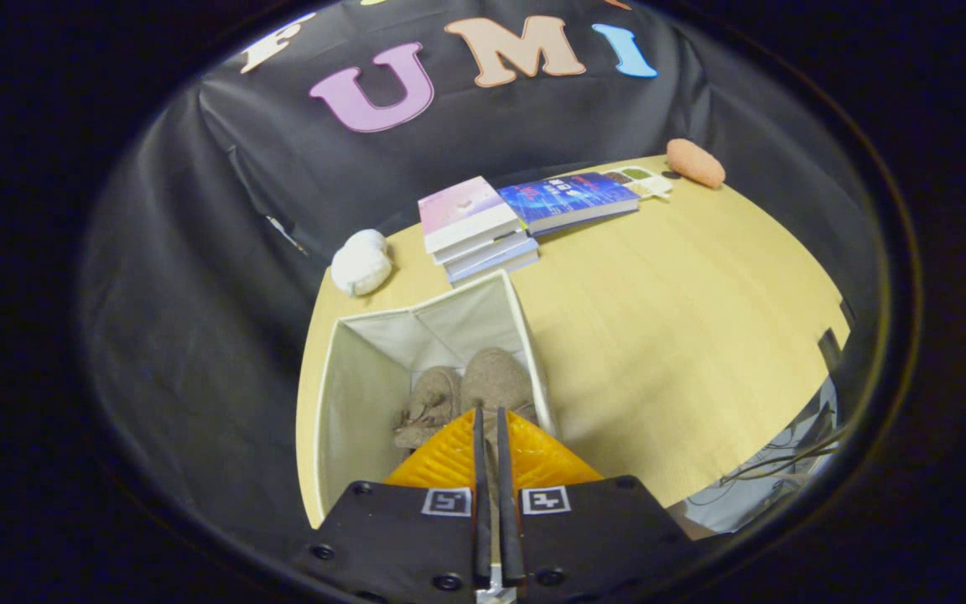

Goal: Open the storage box then place both shoes into the box .Put the left shoe in first, then the right shoe, with the right side of both shoes facing outward in a uniform manner.

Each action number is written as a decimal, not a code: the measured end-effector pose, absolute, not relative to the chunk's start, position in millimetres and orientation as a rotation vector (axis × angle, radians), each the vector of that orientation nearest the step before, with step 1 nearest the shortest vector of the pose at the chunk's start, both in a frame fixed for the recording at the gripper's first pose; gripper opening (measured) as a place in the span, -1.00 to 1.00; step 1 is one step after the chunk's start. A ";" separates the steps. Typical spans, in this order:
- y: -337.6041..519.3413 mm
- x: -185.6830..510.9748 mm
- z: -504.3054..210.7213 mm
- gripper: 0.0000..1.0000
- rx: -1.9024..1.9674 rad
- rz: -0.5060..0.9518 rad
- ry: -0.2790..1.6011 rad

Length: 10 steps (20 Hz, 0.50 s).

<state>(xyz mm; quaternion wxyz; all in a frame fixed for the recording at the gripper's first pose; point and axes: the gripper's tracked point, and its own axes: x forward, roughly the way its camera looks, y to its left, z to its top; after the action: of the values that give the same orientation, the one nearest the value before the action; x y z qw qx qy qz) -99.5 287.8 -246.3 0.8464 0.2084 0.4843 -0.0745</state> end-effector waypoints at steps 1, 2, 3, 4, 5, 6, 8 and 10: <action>290.4 -102.0 -248.2 -0.83 0.446 -0.150 1.033; 292.0 -105.1 -250.9 -0.83 0.447 -0.140 1.044; 293.2 -107.0 -252.4 -0.83 0.450 -0.133 1.050; 294.2 -107.0 -252.6 -0.83 0.452 -0.126 1.051; 293.9 -106.4 -252.5 -0.83 0.451 -0.121 1.047; 293.3 -105.0 -250.7 -0.83 0.453 -0.112 1.039; 293.8 -99.7 -247.7 -0.83 0.458 -0.088 1.018; 289.0 -95.3 -240.8 -0.83 0.449 -0.070 0.984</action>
<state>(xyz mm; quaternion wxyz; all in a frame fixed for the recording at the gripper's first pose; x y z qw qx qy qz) -95.3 289.0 -240.8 0.8568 0.2135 0.4682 -0.0331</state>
